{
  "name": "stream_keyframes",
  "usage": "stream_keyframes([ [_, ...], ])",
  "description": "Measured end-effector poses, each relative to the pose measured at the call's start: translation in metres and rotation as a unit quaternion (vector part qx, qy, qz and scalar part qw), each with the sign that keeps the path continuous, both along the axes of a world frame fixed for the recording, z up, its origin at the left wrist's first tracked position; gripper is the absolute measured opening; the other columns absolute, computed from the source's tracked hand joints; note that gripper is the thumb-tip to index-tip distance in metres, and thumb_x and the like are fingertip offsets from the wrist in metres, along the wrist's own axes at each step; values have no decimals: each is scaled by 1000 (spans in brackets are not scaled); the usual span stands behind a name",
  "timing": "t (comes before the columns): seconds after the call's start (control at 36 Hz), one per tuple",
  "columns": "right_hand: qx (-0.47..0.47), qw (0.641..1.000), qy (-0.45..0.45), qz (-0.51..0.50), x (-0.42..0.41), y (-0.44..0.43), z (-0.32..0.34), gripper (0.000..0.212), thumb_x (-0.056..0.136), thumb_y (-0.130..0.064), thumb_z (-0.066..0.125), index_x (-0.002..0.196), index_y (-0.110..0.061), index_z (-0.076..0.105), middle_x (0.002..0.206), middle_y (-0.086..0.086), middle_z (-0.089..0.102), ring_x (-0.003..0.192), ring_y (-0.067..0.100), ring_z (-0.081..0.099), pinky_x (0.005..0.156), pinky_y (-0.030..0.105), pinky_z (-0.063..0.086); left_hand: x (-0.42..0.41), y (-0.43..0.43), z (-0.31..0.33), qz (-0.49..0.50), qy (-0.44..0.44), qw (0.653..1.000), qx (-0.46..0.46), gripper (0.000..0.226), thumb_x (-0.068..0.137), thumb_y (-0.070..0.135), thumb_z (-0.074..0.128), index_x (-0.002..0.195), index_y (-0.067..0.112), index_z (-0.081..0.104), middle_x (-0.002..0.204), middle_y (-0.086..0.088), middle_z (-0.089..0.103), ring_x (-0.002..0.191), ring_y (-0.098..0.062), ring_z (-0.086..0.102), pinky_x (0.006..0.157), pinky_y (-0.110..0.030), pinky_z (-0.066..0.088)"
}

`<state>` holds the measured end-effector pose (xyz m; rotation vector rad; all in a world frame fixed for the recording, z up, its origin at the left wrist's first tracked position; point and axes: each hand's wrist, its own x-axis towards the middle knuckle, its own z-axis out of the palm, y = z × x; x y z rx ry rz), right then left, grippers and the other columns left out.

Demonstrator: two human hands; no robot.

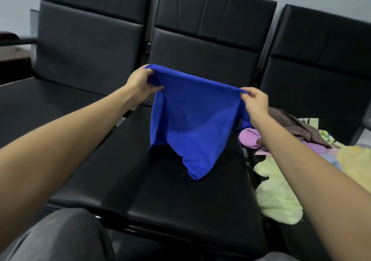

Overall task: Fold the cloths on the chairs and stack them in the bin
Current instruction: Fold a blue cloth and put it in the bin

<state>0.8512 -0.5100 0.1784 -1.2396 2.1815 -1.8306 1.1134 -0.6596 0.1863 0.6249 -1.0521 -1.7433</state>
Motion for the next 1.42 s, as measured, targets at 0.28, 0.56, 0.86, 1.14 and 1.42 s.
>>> stream_keyframes([
  [0.28,-86,995,41,18,23,39,1,13,91,-8,56,94,-17,65,82,-10,63,76,-6,57,73,11,43,23,27,-12,113,38,988,-99,35,73,-7,41,59,11,68,64,-7,61,70,-21,56,65,-26,49],
  [0.56,300,921,36,244,29,102,-79,7,89,-12,64,87,-17,67,75,-11,67,71,-2,57,73,17,44,65,67,-99,53,-380,895,-228,36,83,-6,49,53,12,42,33,13,38,34,1,33,38,-11,24],
  [0.86,647,658,44,383,35,96,-91,18,86,1,62,91,-16,58,67,-7,52,52,-7,50,52,11,34,91,66,-115,-199,-758,564,-260,17,77,24,72,86,26,58,80,1,59,76,-23,58,71,-30,47],
  [1.14,653,657,78,368,49,87,-99,23,89,-3,60,75,-18,50,70,-4,48,65,6,44,56,14,35,78,69,-124,-172,-724,579,-334,16,81,14,62,73,22,51,73,2,53,65,-17,47,65,-30,38],
  [1.42,266,945,80,172,44,61,-95,11,86,-9,61,84,-17,54,61,0,47,55,10,40,43,12,30,81,53,-123,8,-672,685,-281,29,86,0,48,112,9,55,105,-9,55,94,-30,56,73,-34,47],
])
